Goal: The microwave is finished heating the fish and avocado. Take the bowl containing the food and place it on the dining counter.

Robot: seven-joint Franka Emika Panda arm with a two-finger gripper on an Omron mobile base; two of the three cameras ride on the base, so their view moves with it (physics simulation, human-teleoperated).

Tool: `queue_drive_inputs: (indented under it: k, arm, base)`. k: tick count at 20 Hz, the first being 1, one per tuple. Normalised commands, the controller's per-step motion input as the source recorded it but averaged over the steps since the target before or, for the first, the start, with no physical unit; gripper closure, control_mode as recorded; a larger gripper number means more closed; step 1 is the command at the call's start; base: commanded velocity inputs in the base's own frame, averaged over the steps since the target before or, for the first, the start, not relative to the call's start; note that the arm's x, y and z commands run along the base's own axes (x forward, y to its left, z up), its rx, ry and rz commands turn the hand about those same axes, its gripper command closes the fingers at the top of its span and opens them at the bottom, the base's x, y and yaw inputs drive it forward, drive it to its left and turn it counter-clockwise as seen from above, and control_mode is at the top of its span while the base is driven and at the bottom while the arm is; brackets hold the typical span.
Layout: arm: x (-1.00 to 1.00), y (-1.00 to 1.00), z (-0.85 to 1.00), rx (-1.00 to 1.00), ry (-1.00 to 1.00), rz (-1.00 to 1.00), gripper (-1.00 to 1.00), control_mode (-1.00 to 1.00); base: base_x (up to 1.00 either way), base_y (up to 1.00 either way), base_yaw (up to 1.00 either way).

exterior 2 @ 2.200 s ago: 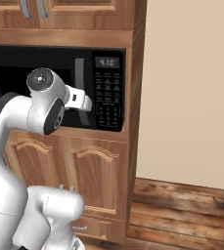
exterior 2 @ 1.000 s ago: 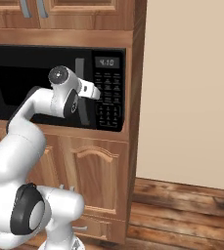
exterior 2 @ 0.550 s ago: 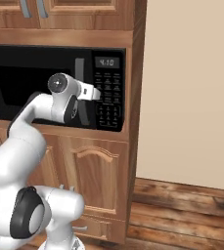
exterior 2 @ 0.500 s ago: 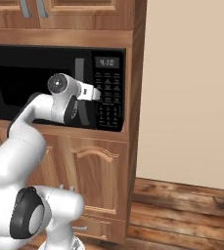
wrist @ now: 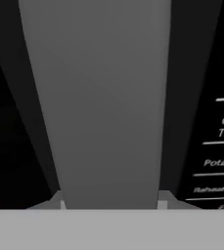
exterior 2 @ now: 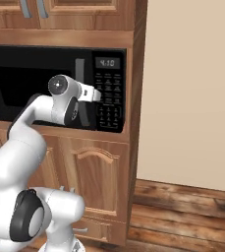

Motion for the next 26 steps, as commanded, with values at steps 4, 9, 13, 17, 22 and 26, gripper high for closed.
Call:
queue_drive_inputs:
  k: [4, 9, 13, 17, 22, 26]
  arm:
    - [-0.47, 0.0, 0.0, 0.0, -0.04, 0.01, 1.0, -1.0]
    - [-0.94, 0.0, 0.01, 0.0, -0.05, 0.01, 1.0, -1.0]
    - [-1.0, 0.13, 0.06, 0.0, -0.05, 0.01, 1.0, -1.0]
    - [-1.0, 0.25, 0.1, 0.0, -0.04, 0.01, 1.0, -1.0]
    - [-1.0, 0.29, 0.12, 0.0, -0.05, 0.0, 1.0, -1.0]
    - [-1.0, 0.31, 0.1, 0.0, -0.07, 0.0, 1.0, -1.0]
  base:
    - [0.0, 0.0, 0.0]
    - [0.0, 0.0, 0.0]
    - [0.0, 0.0, 0.0]
    - [0.0, 0.0, 0.0]
    - [0.0, 0.0, 0.0]
    - [0.0, 0.0, 0.0]
